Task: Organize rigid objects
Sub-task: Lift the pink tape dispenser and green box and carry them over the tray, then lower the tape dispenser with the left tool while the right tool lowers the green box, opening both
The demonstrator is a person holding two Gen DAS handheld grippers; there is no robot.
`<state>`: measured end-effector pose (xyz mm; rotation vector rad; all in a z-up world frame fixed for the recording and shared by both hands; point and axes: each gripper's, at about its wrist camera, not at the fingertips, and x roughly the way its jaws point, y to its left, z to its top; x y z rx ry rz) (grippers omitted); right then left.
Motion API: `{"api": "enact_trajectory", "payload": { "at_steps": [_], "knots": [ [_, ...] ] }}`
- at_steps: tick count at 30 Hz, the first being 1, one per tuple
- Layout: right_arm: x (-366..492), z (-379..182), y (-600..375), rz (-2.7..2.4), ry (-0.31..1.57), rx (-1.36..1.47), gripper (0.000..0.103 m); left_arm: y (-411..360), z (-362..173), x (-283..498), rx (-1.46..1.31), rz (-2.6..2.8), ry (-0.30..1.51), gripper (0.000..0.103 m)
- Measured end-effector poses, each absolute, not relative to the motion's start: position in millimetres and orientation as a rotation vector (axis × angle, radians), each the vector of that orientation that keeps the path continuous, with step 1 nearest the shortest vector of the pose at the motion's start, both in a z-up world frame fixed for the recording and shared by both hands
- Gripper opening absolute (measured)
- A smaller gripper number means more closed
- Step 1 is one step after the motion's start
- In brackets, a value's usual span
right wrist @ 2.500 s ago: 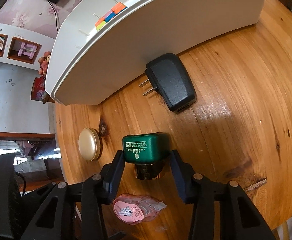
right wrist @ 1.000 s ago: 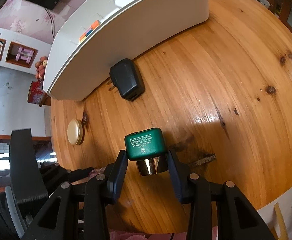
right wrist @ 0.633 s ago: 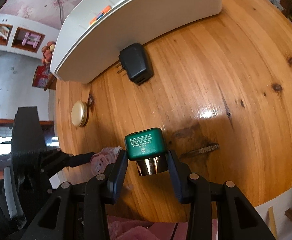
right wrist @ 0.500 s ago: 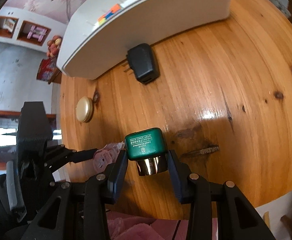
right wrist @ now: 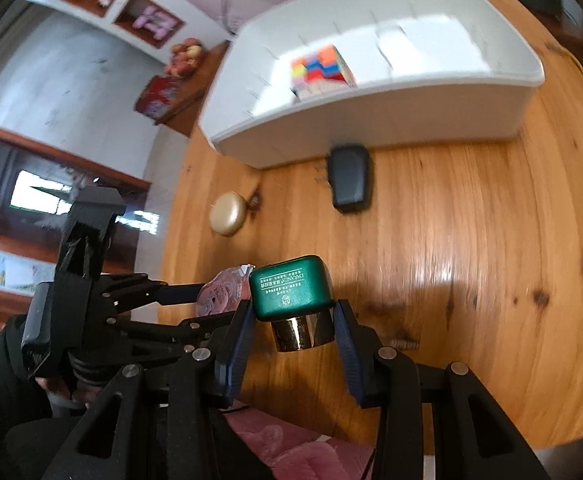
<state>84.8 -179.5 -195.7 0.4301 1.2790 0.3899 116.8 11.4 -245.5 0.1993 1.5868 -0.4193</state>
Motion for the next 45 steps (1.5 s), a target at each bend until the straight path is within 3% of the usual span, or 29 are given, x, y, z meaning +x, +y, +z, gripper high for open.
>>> {"api": "enact_trajectory", "payload": {
  "at_steps": [12, 19, 29, 45],
  "knots": [
    [107.8, -151.5, -206.4, 0.523, 1.107, 0.383, 0.041, 26.8, -169.9, 130.2, -0.057, -0.388, 1.244, 0.055],
    [118.6, -133.6, -227.7, 0.545, 1.003, 0.377, 0.041, 24.2, -155.8, 141.7, -0.182, -0.339, 1.094, 0.055],
    [144.9, -141.4, -257.9, 0.529, 0.961, 0.398, 0.041, 23.2, -151.1, 170.6, -0.263, -0.231, 1.025, 0.055],
    [199.0, -183.4, -300.6, 0.41, 1.008, 0.458, 0.041, 3.1, -175.8, 217.1, -0.242, -0.07, 1.069, 0.055]
  ]
}}
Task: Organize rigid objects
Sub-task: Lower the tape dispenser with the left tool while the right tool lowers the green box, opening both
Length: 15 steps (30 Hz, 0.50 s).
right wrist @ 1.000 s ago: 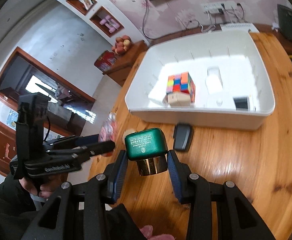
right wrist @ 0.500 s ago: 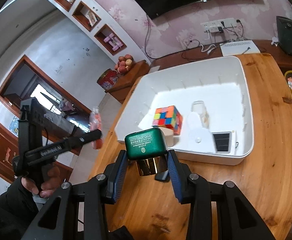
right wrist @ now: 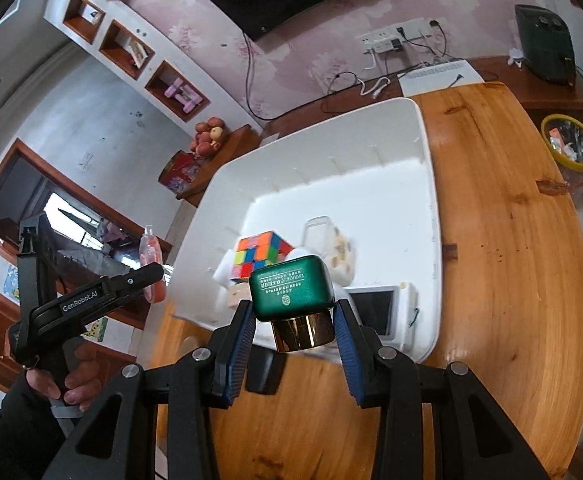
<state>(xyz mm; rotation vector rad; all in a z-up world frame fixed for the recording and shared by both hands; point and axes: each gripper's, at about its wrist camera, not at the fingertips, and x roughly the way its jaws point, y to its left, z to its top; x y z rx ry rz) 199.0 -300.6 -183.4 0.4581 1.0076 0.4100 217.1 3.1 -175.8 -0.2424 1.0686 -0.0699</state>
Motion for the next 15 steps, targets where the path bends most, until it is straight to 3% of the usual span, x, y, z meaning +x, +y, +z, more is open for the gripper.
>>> {"api": "enact_trajectory", "payload": {
  "at_steps": [15],
  "knots": [
    [210.4, -194.5, -300.7, 0.37, 1.045, 0.429, 0.043, -11.5, -186.1, 229.4, -0.141, -0.006, 1.115, 0.056]
  ]
}}
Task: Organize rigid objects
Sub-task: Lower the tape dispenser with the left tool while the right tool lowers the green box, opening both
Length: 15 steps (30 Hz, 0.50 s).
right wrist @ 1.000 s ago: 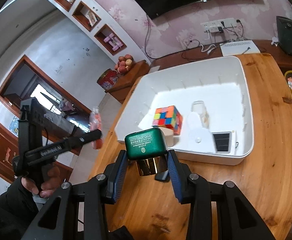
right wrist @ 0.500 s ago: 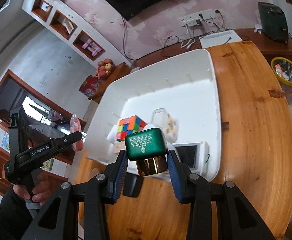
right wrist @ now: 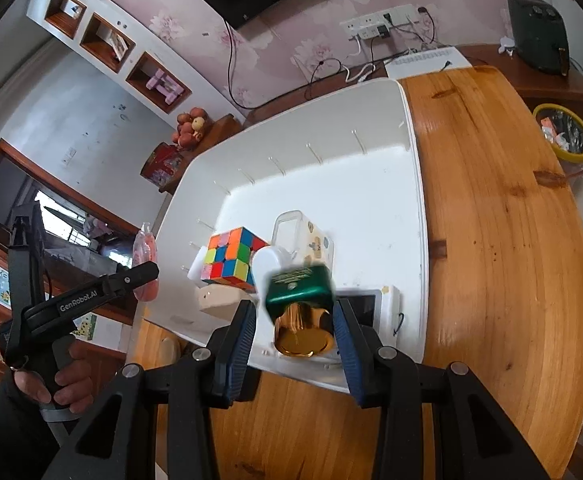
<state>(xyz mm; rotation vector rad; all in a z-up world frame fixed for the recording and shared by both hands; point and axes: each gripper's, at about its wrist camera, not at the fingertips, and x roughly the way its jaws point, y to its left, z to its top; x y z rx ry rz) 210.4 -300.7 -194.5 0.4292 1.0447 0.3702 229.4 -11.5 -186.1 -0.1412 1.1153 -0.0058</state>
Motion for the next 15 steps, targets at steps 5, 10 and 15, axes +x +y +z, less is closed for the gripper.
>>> {"api": "enact_trajectory", "payload": {
  "at_steps": [5, 10, 15],
  "knots": [
    [208.3, -193.3, -300.3, 0.368, 1.041, 0.422, 0.043, -11.7, -180.9, 227.2, -0.123, 0.002, 1.108, 0.061],
    [204.8, -190.1, -299.5, 0.359, 1.035, 0.432, 0.055, -8.7, -169.6, 220.6, -0.111, 0.006, 1.063, 0.068],
    [196.7, -182.2, -299.0, 0.351, 1.009, 0.441, 0.064, -1.7, -157.1, 213.2, -0.114, 0.017, 1.035, 0.068]
  ]
}}
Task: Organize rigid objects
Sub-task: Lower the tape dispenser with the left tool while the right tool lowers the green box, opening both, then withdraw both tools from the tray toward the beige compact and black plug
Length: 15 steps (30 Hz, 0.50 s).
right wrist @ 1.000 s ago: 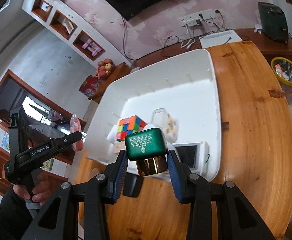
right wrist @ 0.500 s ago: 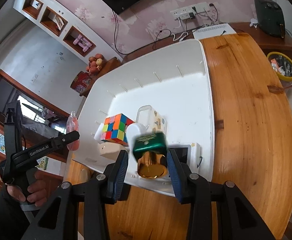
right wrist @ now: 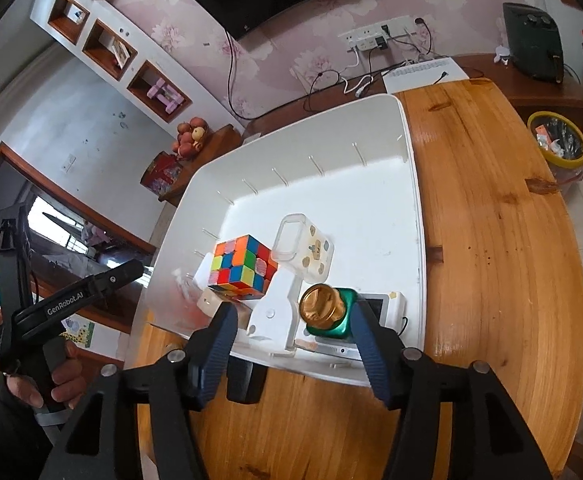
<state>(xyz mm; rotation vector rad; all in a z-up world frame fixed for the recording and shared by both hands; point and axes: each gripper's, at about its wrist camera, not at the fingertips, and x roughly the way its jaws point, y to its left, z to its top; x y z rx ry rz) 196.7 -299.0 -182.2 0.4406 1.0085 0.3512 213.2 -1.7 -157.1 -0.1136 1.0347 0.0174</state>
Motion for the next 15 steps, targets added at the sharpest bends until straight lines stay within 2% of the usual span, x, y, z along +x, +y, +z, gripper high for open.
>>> {"api": "enact_trajectory", "payload": {
  "at_steps": [9, 15],
  "knots": [
    [181.5, -166.5, -290.8, 0.349, 0.965, 0.447, 0.081, 22.7, -138.6, 193.0, -0.125, 0.089, 1.002, 0.068],
    [172.6, -159.5, -278.3, 0.371, 0.95, 0.438, 0.081, 41.8, -132.5, 176.0, -0.146, 0.136, 1.005, 0.069]
  ]
}}
